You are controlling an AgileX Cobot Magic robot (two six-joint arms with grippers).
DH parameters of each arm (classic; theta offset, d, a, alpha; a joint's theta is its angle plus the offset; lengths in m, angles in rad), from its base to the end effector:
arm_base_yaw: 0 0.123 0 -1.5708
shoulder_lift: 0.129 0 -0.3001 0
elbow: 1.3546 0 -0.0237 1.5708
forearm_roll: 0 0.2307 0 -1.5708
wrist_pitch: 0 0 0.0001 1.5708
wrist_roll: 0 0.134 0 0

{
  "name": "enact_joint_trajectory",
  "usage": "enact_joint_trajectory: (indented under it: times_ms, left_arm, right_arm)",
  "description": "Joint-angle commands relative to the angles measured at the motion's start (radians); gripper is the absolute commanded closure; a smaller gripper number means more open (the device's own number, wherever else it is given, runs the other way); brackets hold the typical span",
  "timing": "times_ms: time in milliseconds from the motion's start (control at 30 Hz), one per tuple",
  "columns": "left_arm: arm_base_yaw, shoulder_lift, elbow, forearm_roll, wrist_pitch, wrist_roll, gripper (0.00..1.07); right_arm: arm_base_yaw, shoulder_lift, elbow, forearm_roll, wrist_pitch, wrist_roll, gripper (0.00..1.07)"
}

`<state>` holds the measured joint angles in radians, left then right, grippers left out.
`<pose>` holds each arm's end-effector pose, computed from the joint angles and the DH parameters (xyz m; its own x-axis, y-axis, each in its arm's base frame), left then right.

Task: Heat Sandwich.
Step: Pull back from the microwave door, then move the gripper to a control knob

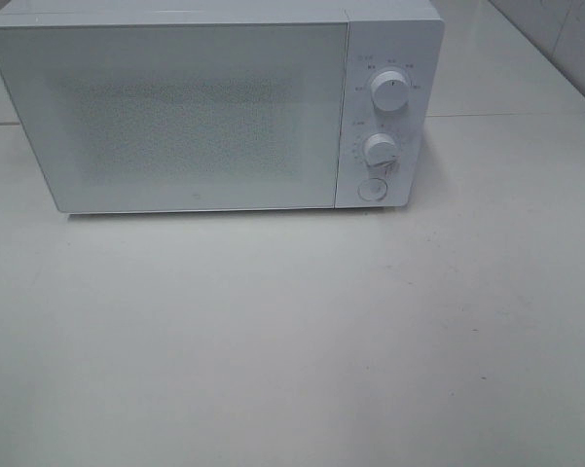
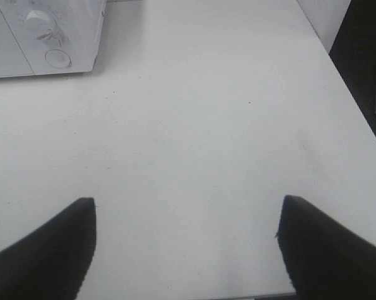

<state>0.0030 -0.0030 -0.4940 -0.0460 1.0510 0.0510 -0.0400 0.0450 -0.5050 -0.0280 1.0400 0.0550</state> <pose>0.0012 -0.0053 0.2474 -0.4485 0.0268 -0.8934 0.0453 0.9989 0.0072 0.0070 -0.0035 0.2518 -0.4697 0.0596 -0.8808 0.0805 0.9965 0.0245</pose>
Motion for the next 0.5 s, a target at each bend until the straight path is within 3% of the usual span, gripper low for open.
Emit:
enact_joint_trajectory:
  times_ms: [33,233,500]
  left_arm:
    - [0.000,-0.023,0.003,-0.005,-0.013,-0.001,0.23]
    - [0.000,-0.023,0.003,-0.005,-0.013,-0.001,0.23]
    - [0.000,-0.023,0.003,-0.005,-0.013,-0.001,0.23]
  right_arm:
    - [-0.003,0.042,-0.016,-0.007,-0.028,-0.005,0.31]
    - [-0.003,0.095,-0.027,-0.007,-0.120,-0.009,0.33]
    - [0.010,0.139,-0.021,-0.010,-0.395,-0.011,0.33]
